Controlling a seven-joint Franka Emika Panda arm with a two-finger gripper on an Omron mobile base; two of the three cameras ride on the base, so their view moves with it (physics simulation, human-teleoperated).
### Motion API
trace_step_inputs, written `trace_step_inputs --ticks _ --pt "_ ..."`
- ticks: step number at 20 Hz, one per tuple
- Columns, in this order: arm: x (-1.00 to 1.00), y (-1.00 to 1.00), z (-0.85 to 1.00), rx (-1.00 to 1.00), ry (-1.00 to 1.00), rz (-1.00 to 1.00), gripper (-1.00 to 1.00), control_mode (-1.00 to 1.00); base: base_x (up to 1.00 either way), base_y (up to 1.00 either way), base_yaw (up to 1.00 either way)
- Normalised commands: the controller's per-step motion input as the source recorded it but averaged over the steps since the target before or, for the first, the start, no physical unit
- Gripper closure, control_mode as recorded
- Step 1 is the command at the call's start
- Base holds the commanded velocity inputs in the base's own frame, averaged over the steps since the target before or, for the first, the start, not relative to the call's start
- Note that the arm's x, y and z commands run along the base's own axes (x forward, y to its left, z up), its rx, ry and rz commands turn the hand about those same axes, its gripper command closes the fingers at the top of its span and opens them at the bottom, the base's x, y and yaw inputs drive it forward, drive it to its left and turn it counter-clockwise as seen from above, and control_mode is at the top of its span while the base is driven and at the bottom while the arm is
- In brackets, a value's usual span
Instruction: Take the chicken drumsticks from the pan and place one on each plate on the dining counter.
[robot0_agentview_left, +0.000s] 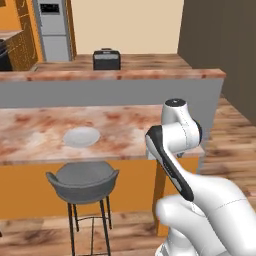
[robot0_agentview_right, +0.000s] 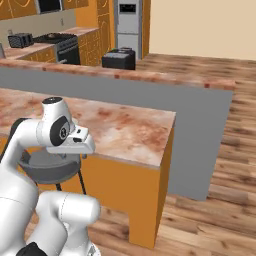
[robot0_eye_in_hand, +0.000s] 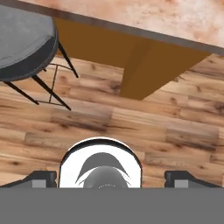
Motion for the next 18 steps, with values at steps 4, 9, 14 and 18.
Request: trace_step_inputs --ticks 4,9,14,18 --pt "0.00 0.00 0.00 0.00 0.00 0.00 -1.00 1.00 -0.10 -1.00 -0.11" --pt "0.00 0.00 0.00 0.00 0.00 0.00 -1.00 1.00 0.00 -1.00 -0.04" --pt "0.00 0.00 0.00 0.00 0.00 0.00 -1.00 1.00 0.07 -1.00 0.00" --pt "0.00 0.00 0.00 0.00 0.00 0.00 -1.00 1.00 0.37 -1.00 0.00"
